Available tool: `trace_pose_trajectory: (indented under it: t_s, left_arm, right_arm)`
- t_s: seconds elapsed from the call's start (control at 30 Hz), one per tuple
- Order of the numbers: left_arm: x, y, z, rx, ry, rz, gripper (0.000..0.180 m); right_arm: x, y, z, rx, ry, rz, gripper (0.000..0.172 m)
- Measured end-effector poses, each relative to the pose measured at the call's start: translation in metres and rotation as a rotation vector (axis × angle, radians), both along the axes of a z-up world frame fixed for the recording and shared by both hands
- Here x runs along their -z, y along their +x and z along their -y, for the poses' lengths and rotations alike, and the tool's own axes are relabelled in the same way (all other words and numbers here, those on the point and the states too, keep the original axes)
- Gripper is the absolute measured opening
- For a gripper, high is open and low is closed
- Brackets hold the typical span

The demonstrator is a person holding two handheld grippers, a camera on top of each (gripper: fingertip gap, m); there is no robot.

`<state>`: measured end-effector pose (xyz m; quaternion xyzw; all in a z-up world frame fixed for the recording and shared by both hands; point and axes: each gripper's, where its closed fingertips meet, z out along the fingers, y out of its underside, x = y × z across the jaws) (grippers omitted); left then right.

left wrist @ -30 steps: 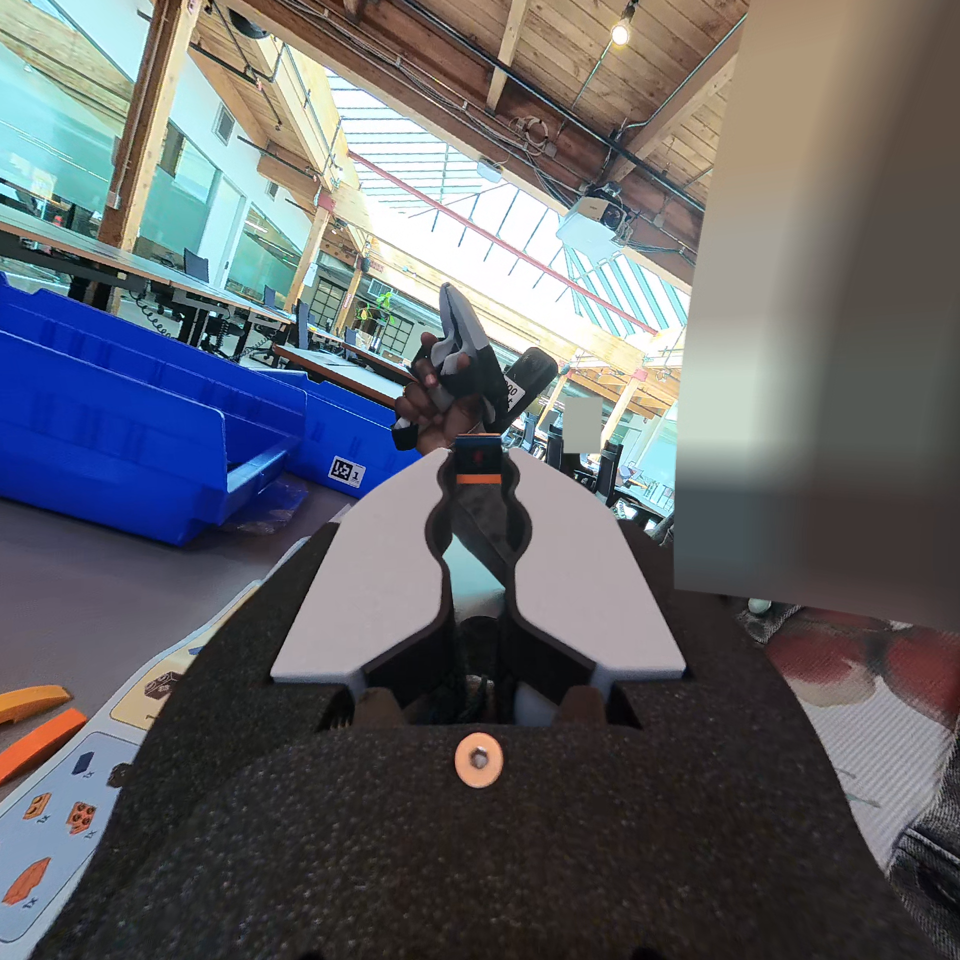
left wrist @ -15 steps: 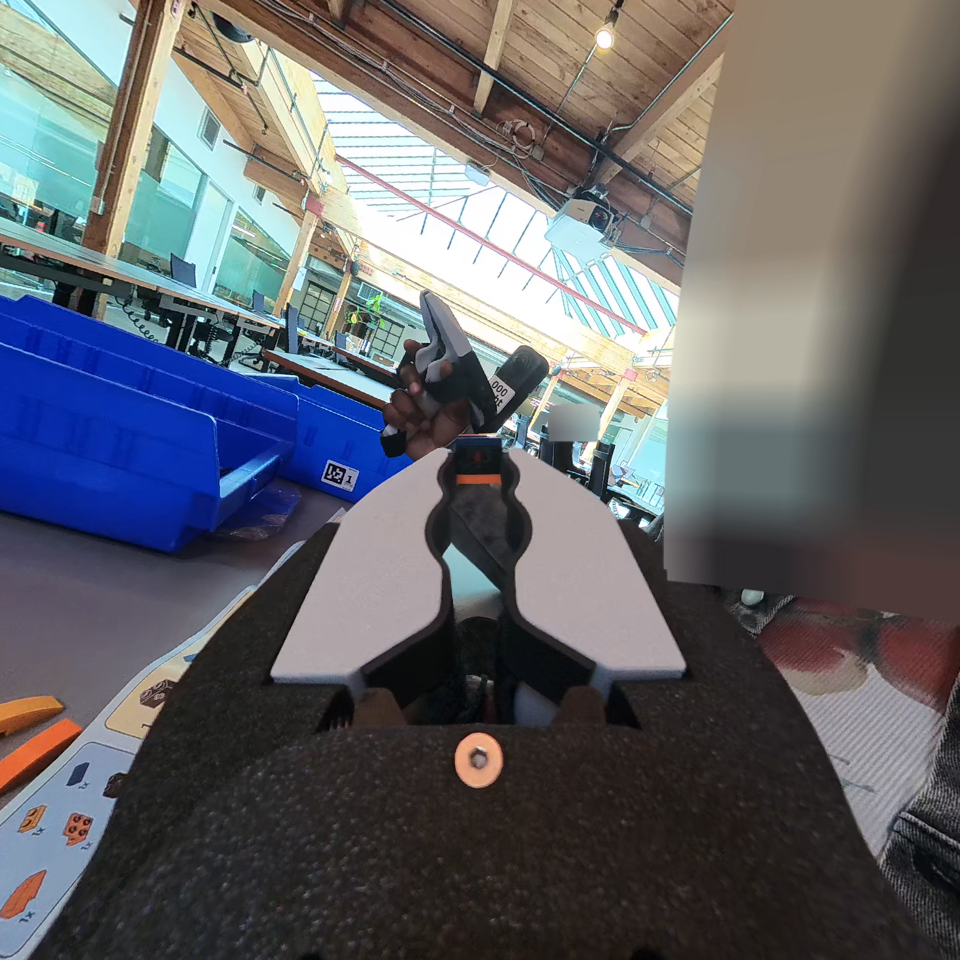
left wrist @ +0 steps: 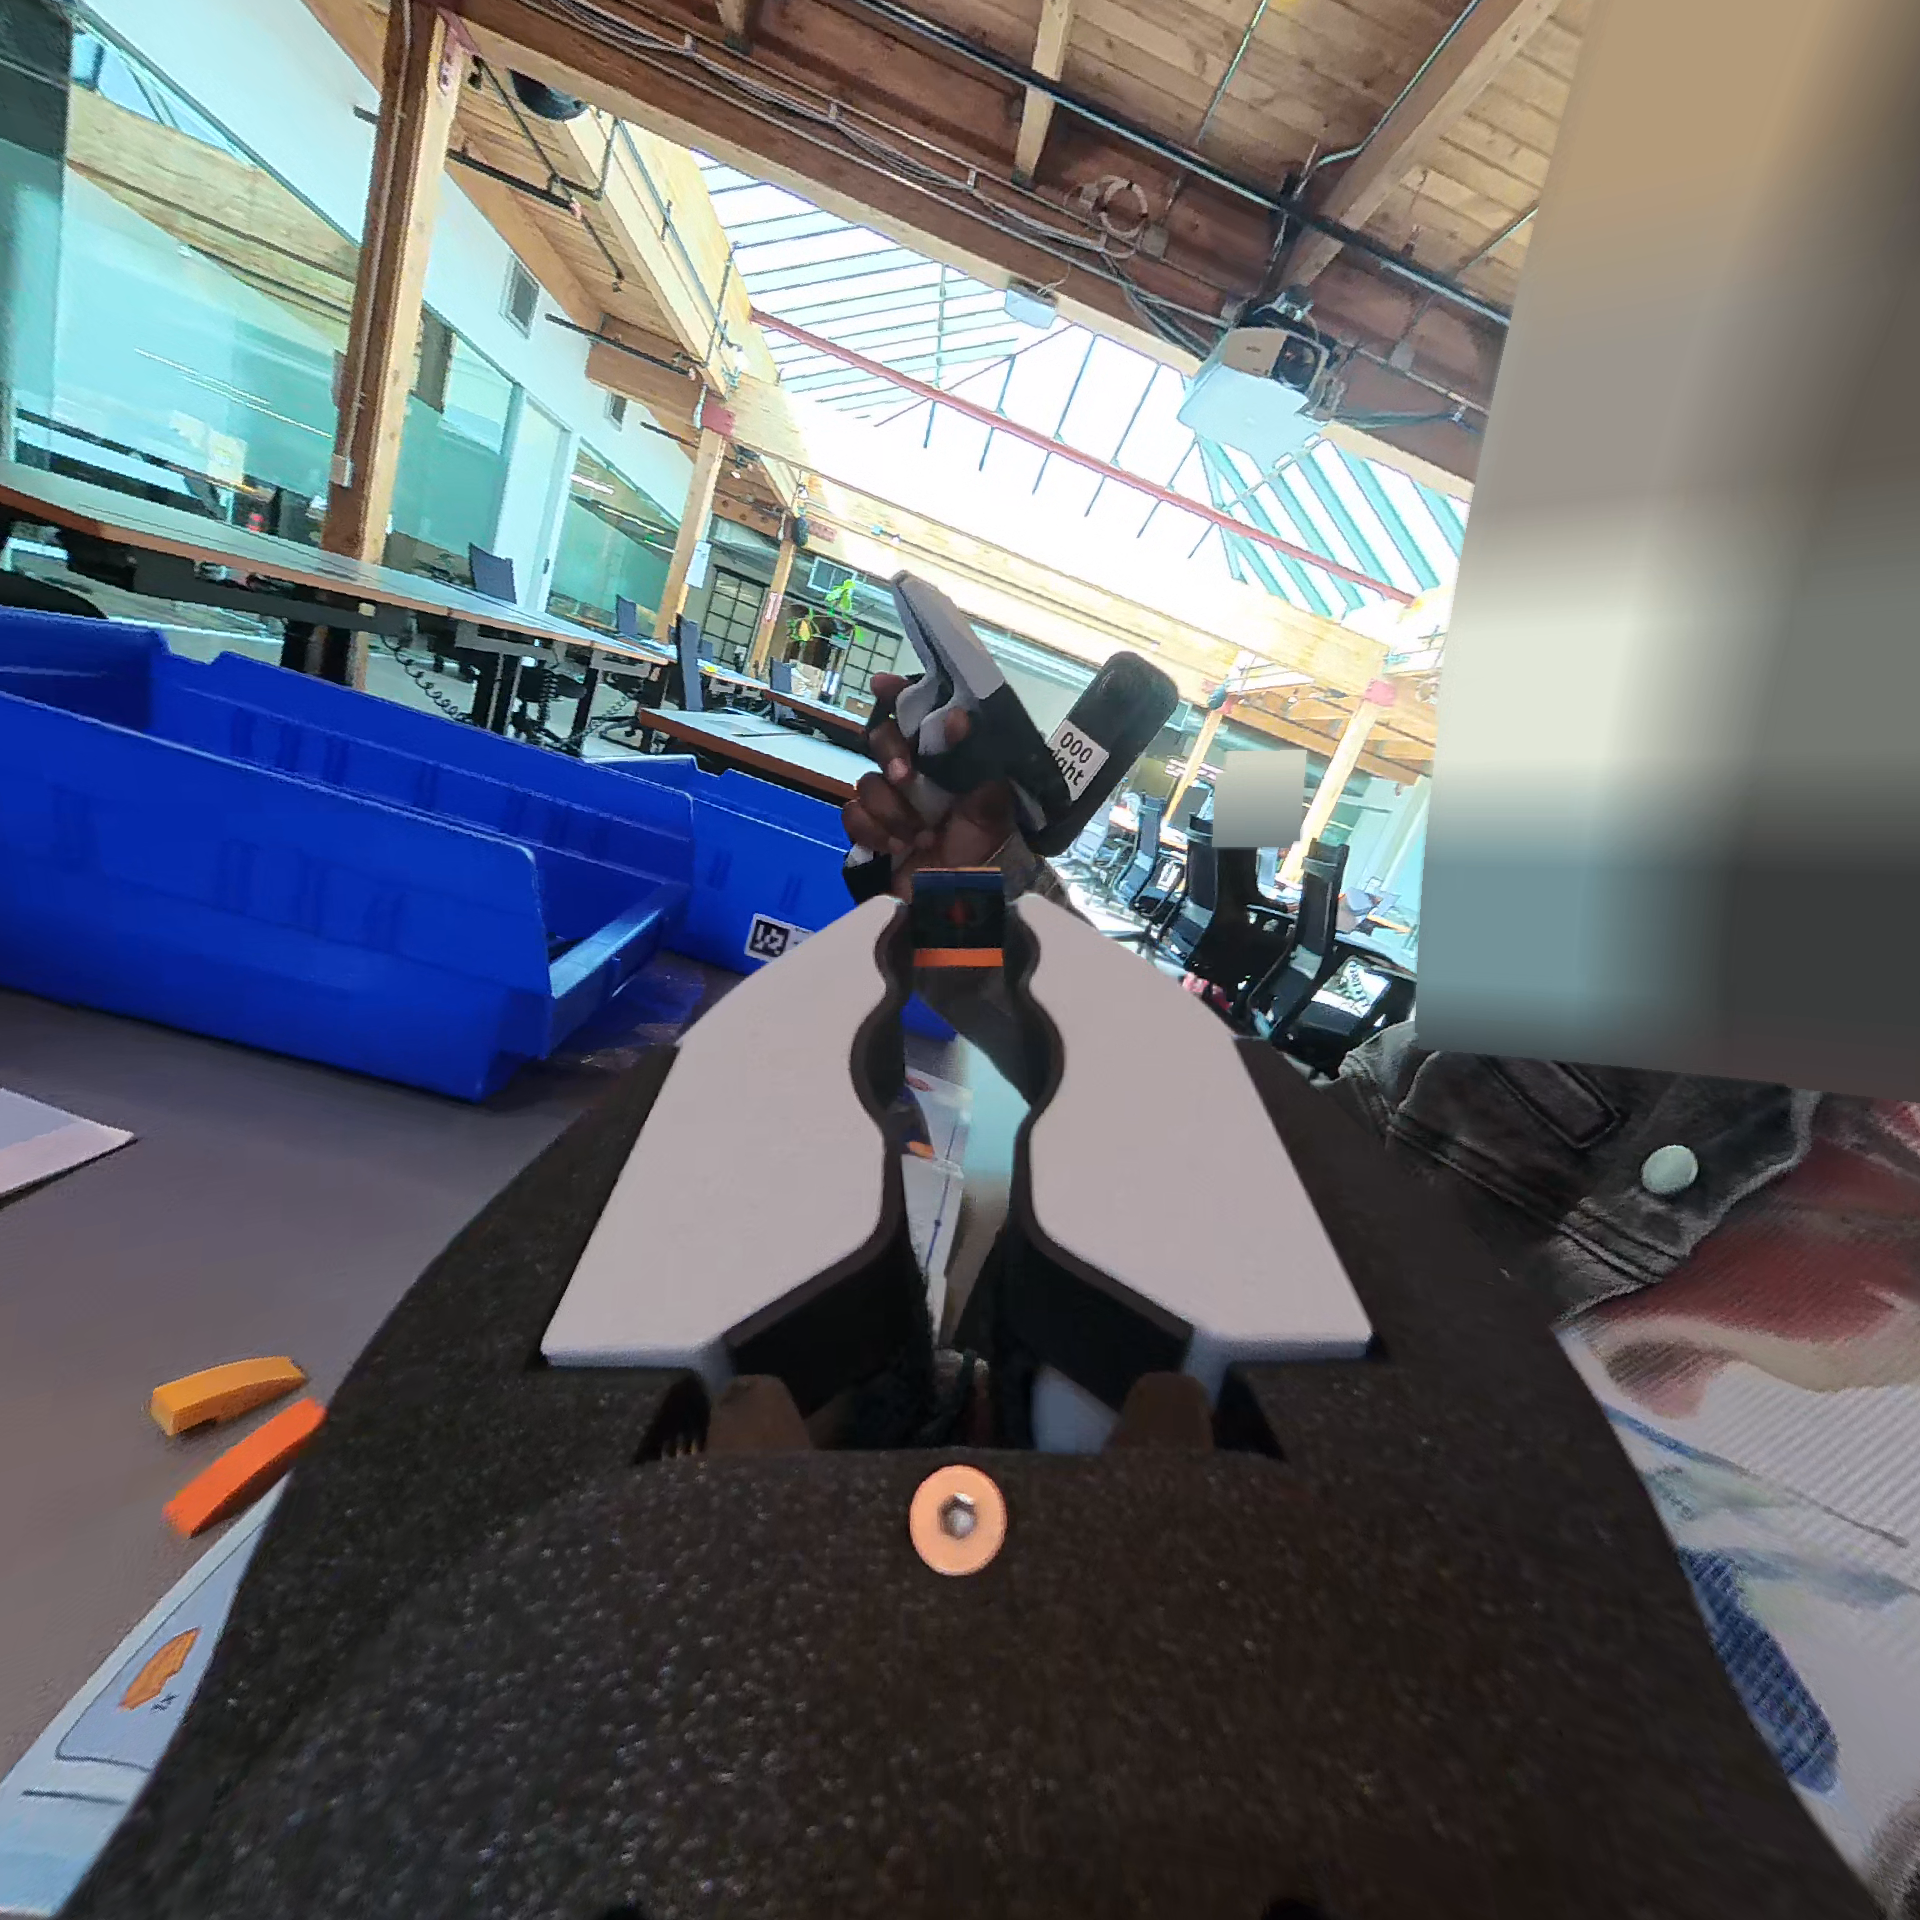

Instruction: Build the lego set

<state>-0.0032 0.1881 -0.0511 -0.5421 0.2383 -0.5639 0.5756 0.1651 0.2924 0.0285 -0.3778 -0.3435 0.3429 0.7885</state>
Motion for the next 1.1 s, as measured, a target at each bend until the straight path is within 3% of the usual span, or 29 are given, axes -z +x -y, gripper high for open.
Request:
trace_pose_trajectory:
  t_s: [0.27,0.5,0.97,1.03,1.1]
  left_arm:
    - [-0.001,0.001,0.002,0.019,-0.003,0.013,0.015]
    - [-0.001,0.001,0.003,0.049,-0.033,0.039,0.015]
    - [-0.001,0.002,0.005,0.094,-0.056,0.057,0.015]
    - [-0.003,0.001,0.007,0.117,-0.067,0.083,0.015]
    - [-0.007,-0.001,0.01,0.183,-0.109,0.149,0.015]
  right_arm:
    - [-0.023,0.03,0.014,-0.069,0.036,-0.169,0.0]
    - [-0.022,0.02,0.03,-0.18,0.077,-0.113,0.0]
    - [-0.014,0.007,0.034,-0.204,0.085,-0.035,0.0]
    - [-0.01,-0.004,0.046,-0.271,0.117,0.018,0.011]
    - [0.004,-0.035,0.063,-0.307,0.169,0.167,0.035]
